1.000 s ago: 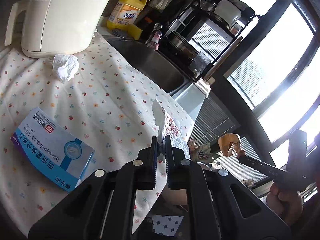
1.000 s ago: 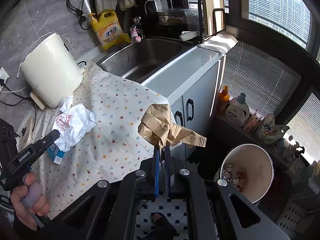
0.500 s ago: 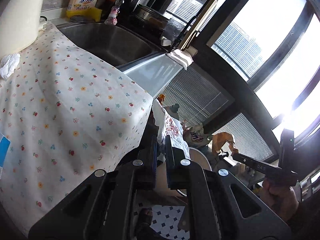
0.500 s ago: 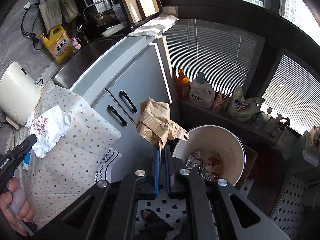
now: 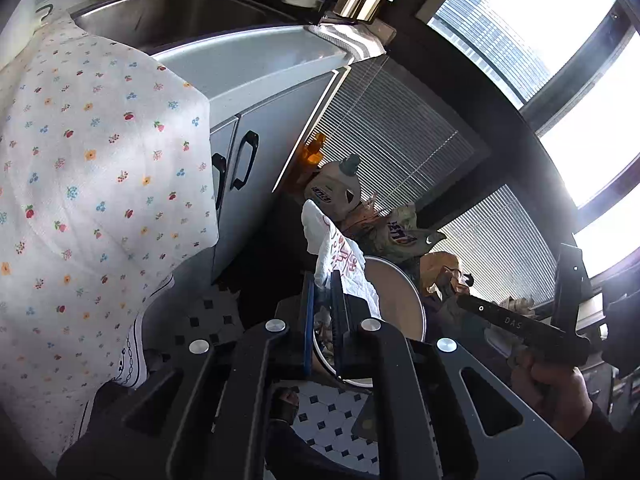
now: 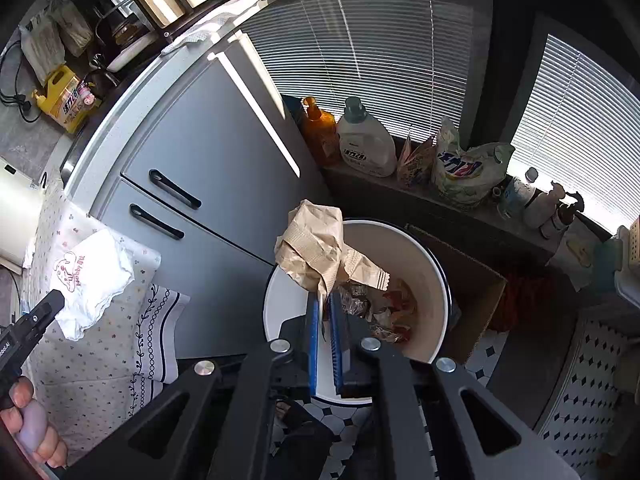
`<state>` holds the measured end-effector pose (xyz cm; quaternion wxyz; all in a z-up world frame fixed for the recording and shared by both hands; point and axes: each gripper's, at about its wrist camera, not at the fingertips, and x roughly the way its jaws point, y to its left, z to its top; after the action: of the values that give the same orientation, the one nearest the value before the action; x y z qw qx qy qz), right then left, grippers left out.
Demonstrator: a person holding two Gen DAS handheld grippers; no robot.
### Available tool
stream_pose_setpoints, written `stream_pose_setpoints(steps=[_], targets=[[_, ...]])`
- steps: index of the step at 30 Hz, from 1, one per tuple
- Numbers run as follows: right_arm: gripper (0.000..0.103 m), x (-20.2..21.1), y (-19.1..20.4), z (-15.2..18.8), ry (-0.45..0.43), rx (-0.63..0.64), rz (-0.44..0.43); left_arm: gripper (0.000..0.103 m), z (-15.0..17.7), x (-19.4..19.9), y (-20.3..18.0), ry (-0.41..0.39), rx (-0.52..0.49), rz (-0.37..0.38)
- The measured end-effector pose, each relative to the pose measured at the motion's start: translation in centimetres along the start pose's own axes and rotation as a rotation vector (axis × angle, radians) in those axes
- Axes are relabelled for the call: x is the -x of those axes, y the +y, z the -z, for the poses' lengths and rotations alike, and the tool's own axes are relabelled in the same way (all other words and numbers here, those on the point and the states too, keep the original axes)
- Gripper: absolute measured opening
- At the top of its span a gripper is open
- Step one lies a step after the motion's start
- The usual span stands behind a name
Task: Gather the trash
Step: 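Carry the brown paper bag and white plastic bag toward the bin with both tools, then open the right tool over the bin while the left tool opens too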
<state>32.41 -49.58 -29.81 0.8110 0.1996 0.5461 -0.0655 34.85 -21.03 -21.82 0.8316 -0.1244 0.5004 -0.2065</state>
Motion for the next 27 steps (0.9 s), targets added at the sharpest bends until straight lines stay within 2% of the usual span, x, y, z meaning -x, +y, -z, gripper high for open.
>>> stream_pose_setpoints(steps=[4,5,6,7,8,10,15,23,25,27], targets=[[0.010,-1.9,-1.8,0.1,0.029,0.007,-0.021,0.008,0.8,-3.0,-1.6,0.042,0.008,-0.022],[0.018,-2.3,-2.1,0.0,0.035,0.012,-0.023,0.008,1.0,-3.6,-1.8,0.054,0.011,-0.025],[0.039,-2.6,-2.4,0.0,0.034,0.019,-0.016,0.008,1.2,-4.2,-2.1,0.066,0.011,-0.029],[0.049,-2.6,-2.7,0.0,0.020,0.024,-0.014,0.008,1.5,-4.9,-2.4,0.078,0.009,-0.036],[0.054,-2.6,-3.1,-0.1,0.011,0.028,-0.021,0.008,1.7,-5.4,-2.7,0.088,0.006,-0.039],[0.053,-2.7,-4.1,-0.2,0.022,0.019,-0.036,0.008,1.9,-6.3,-3.3,0.106,0.001,-0.042],[0.053,-2.0,-7.2,-0.3,0.021,-0.032,-0.011,0.008,2.1,-8.4,-5.2,0.140,-0.029,-0.033],[0.053,0.2,-11.2,0.1,-0.004,-0.091,0.016,0.008,3.0,-11.9,-9.3,0.200,-0.089,0.015],[0.053,0.7,-12.0,0.1,-0.014,-0.107,0.022,0.013,3.2,-12.5,-10.1,0.225,-0.096,0.042],[0.053,1.2,-12.4,0.2,-0.021,-0.115,0.027,0.037,3.5,-12.8,-10.6,0.238,-0.099,0.049]])
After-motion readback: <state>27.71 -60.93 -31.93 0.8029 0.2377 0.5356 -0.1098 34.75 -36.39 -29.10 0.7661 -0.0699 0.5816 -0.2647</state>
